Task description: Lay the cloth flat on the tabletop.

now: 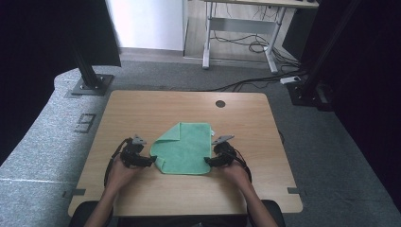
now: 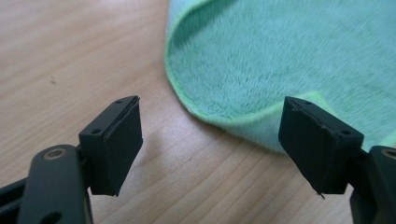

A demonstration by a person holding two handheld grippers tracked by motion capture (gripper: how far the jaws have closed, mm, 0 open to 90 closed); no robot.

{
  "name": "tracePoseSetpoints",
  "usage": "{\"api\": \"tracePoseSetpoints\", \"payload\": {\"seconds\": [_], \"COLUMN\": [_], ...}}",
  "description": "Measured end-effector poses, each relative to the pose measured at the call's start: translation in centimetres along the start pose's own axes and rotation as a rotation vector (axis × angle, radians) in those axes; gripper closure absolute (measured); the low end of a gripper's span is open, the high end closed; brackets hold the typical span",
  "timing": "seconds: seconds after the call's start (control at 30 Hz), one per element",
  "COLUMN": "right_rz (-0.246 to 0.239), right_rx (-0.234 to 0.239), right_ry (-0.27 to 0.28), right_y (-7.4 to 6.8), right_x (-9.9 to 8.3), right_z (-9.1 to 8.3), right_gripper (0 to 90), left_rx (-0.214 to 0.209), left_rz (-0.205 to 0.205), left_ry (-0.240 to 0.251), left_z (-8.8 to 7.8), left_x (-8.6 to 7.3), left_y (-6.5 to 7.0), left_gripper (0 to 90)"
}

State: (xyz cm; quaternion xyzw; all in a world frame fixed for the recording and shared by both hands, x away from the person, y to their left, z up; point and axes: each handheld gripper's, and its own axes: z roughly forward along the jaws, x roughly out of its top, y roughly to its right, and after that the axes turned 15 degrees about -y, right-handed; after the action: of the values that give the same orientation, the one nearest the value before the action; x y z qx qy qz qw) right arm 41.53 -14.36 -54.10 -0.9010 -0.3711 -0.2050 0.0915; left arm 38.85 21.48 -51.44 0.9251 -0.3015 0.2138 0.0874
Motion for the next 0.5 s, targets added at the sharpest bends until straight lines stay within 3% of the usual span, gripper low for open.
{"api": "tracePoseSetpoints", "payload": {"seconds": [0.1,0.17,0.3,0.37,0.43,0.5], "right_rz": [0.003,0.004,0.001,0.001,0.0,0.0], "right_rx": [-0.002,-0.003,-0.002,-0.001,-0.001,-0.001], "right_ry": [0.002,0.004,0.006,0.007,0.007,0.007], "right_y": [0.0,0.0,0.0,0.0,0.0,0.0], "right_x": [0.0,0.0,0.0,0.0,0.0,0.0], "right_z": [0.1,0.1,0.1,0.1,0.1,0.1], "right_gripper": [27.7,27.3,27.1,26.9,26.9,26.9], "left_rx": [-0.035,-0.034,-0.009,0.011,0.038,0.036], "left_rz": [0.003,0.025,0.031,0.034,0.04,0.038], "left_ry": [0.07,0.069,0.024,-0.025,-0.057,-0.07], "left_z": [-0.4,0.1,2.4,3.3,3.6,3.1], "left_x": [1.1,2.0,3.1,3.1,2.6,2.1], "left_y": [0.7,1.4,2.0,2.0,2.0,1.9], "left_gripper": [21.4,20.9,20.4,20.5,20.6,20.7]}}
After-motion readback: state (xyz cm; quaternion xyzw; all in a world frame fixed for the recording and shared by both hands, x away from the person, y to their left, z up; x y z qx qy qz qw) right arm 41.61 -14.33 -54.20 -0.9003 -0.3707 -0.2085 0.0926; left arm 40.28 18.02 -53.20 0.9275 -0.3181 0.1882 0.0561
